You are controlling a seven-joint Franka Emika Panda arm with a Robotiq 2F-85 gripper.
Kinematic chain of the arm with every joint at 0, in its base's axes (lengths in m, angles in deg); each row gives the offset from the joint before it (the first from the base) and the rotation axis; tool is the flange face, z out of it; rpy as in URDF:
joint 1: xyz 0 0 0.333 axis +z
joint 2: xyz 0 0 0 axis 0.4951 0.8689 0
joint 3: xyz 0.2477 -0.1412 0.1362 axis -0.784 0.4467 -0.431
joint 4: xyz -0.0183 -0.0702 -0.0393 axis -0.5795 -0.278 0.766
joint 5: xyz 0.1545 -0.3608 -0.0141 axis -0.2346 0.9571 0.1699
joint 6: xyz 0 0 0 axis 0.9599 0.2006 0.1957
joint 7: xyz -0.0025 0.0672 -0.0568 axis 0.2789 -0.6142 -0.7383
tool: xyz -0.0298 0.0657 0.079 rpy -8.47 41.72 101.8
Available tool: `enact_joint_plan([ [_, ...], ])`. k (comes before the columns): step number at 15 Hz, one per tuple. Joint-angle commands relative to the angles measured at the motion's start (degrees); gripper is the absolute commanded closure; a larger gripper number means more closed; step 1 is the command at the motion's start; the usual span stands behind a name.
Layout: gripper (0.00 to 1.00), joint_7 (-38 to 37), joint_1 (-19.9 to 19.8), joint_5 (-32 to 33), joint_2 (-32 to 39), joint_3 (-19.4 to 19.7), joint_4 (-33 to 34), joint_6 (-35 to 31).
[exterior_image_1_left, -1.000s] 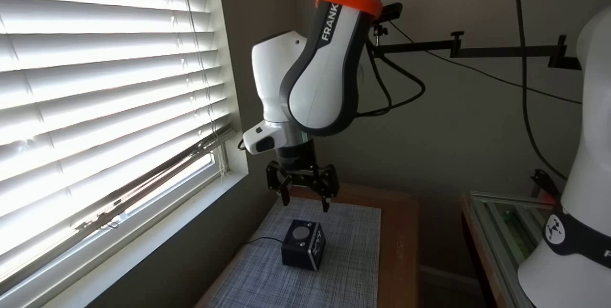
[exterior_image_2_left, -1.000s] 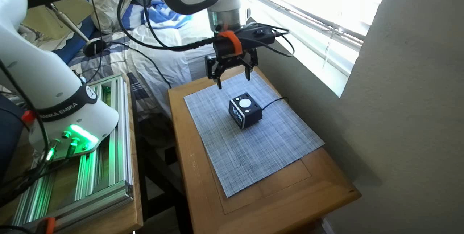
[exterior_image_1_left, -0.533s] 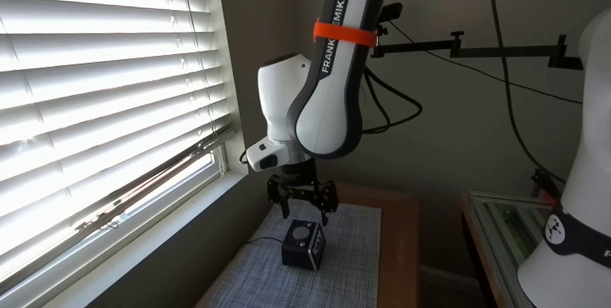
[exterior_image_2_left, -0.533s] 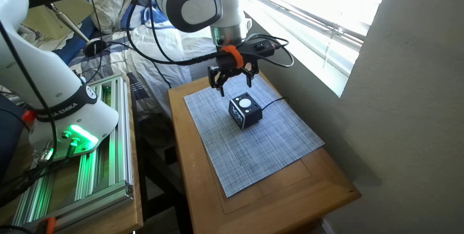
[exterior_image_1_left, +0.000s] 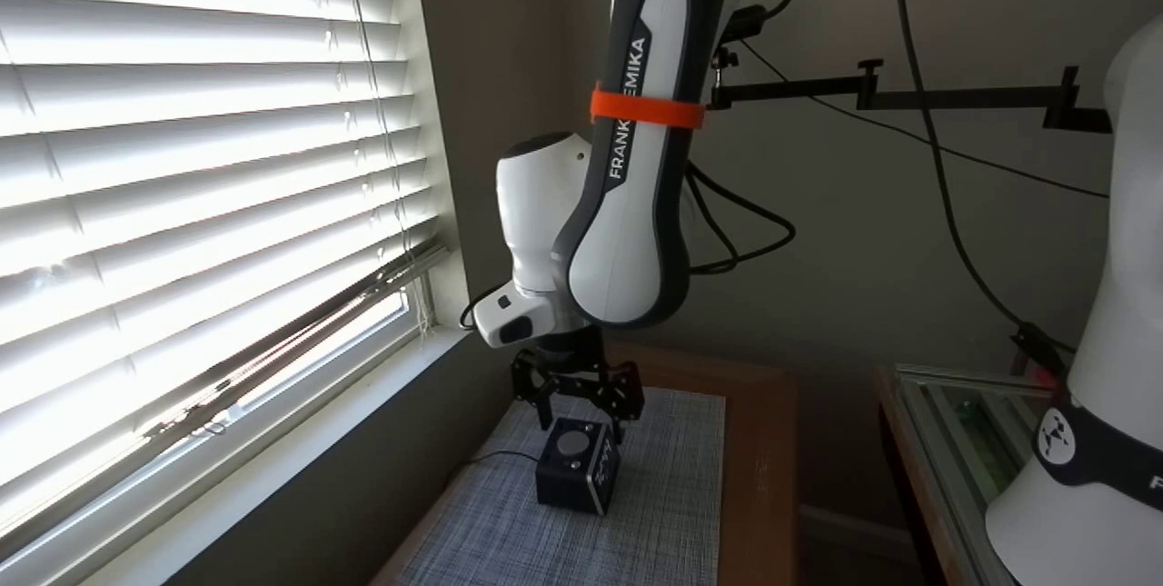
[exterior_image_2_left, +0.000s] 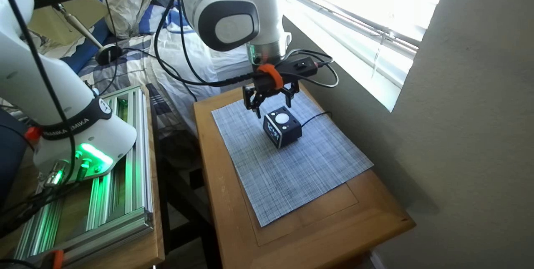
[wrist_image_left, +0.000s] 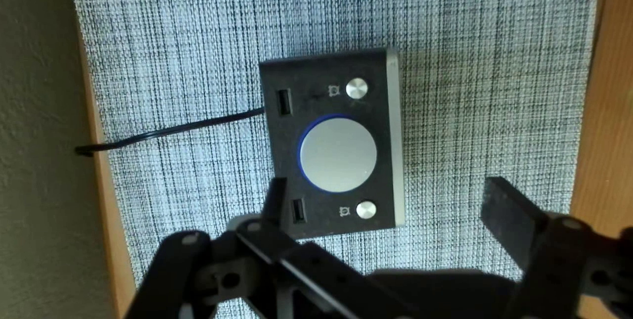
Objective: Pick up the black digital clock and turn it ninety degrees to the left
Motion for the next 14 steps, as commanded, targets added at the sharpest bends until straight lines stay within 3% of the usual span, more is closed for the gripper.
enact_joint_plan([
  [1, 0.00, -0.62, -2.26, 1.80, 3.15, -1.03, 2.08, -2.34],
  [14, 0.00, -0.59, -4.13, 2.17, 7.74, -2.21, 5.12, -4.62],
])
